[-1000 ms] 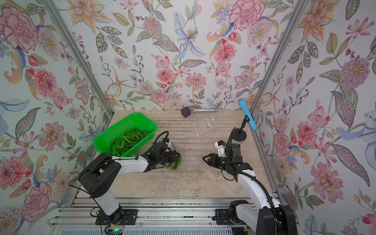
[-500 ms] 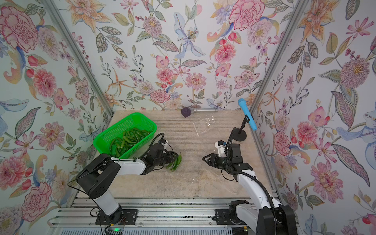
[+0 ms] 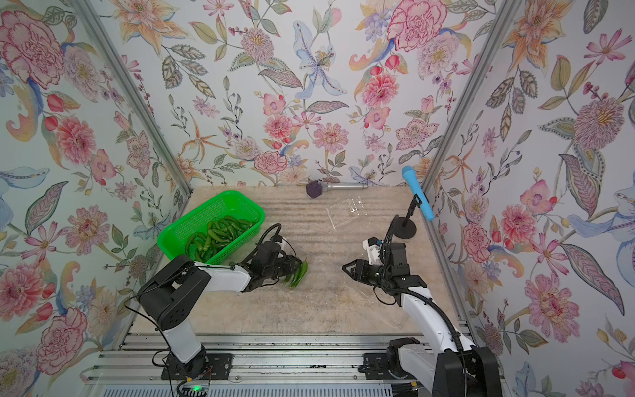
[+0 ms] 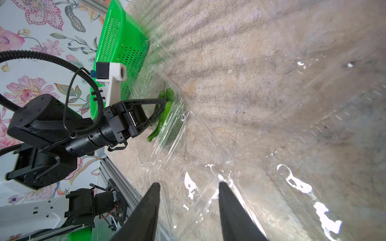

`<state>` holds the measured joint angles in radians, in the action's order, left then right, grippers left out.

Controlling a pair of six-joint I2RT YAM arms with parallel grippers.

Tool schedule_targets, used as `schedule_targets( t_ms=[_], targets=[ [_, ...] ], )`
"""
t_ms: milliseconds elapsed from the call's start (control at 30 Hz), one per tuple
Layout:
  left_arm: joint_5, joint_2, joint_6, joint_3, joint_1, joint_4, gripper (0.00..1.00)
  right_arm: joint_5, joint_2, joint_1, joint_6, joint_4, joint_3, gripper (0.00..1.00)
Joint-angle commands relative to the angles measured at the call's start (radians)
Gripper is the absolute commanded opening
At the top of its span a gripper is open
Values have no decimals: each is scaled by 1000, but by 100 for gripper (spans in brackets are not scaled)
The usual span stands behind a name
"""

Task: Take small green peppers out of containers
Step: Pick up the green pepper from the packing box, then place the green pepper in the basket.

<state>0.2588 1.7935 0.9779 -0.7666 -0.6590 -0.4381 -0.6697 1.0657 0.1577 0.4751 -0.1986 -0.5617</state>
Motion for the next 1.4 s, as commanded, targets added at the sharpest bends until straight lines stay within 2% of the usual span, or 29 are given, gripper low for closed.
schedule_targets(
  t_ms=[0, 67, 133, 367, 667, 733, 900, 1100, 1233, 1367],
  targets=[
    [-3, 23, -8, -17, 9, 27, 26, 10, -18, 6, -8, -20, -27, 47],
    [-4, 17, -8, -16, 9, 27, 17, 10, -16, 6, -8, -21, -27, 47],
    [-3, 1, -9, -16, 9, 31, 13, 12, -14, 6, -7, -21, -29, 47],
    [-8, -131, -62, -39, 9, 146, 12, 0, 10, 6, -10, -20, -67, 48],
    [-17, -360, -137, -70, 28, 318, 12, -48, 95, 38, -14, -19, -211, 49],
    [-11, -408, -164, -93, 81, 360, 13, -47, 129, 72, -16, -20, -260, 49],
    [-9, -478, -335, -250, 333, 577, 14, 7, 244, 195, -18, -16, -400, 49],
    [82, -423, -427, -386, 642, 652, 15, 36, 410, 304, 18, 43, -521, 49],
    [105, -327, -448, -408, 749, 623, 15, 45, 498, 352, 42, 79, -575, 49],
    [114, -185, -446, -414, 798, 579, 13, 57, 555, 383, 57, 100, -607, 49]
  ],
)
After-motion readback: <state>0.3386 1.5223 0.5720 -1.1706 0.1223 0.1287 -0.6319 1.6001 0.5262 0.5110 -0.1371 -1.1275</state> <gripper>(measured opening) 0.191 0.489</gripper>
